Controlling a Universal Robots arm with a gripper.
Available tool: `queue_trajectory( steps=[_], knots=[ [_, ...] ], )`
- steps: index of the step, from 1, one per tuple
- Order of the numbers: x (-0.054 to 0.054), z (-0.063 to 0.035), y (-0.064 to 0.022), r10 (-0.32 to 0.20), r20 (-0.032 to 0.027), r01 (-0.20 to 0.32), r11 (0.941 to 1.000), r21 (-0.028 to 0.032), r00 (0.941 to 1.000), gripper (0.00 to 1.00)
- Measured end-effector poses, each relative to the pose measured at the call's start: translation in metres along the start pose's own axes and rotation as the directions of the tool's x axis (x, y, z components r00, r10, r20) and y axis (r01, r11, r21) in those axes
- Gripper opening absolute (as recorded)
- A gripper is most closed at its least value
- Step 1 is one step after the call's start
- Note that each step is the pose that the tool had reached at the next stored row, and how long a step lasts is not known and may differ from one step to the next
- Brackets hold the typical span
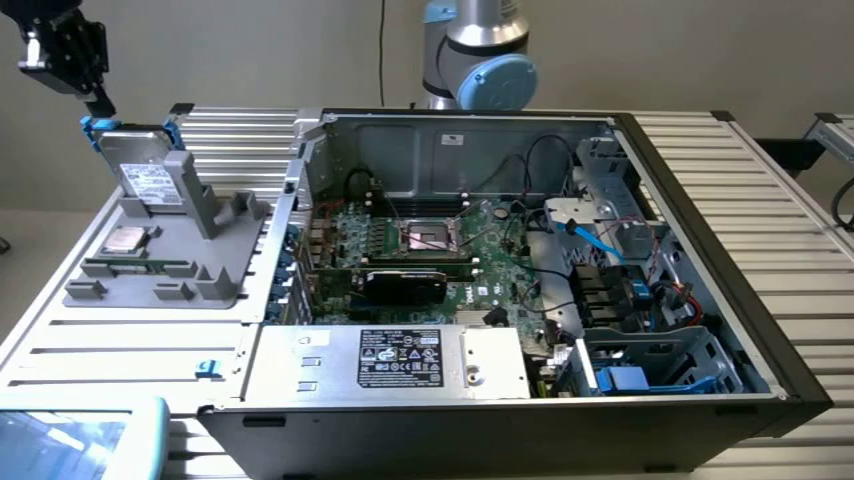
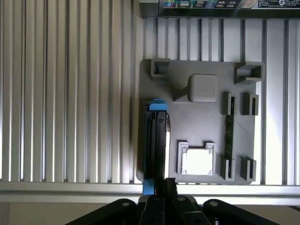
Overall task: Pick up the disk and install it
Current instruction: 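Pick up the disk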
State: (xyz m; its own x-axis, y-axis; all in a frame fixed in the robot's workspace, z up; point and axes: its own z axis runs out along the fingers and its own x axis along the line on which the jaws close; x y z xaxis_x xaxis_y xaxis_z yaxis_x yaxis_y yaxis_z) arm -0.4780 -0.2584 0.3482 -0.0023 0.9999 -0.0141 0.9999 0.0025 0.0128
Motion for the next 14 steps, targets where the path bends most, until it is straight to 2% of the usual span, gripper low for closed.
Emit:
queue_trajectory(
  steps=[8,10,14],
  knots=[
    [0.005,0.0004,-0.0016,0.002,0.0033,-0.002,1.0,0.0001,1.0,0.11],
    [0.0053,0.0004,-0.0024,0.003,0.008,-0.003,1.0,0.0001,1.0,0.11],
    [0.0053,0.0003,-0.0035,0.004,0.0221,-0.004,1.0,0.0002,0.9997,0.11]
  ],
)
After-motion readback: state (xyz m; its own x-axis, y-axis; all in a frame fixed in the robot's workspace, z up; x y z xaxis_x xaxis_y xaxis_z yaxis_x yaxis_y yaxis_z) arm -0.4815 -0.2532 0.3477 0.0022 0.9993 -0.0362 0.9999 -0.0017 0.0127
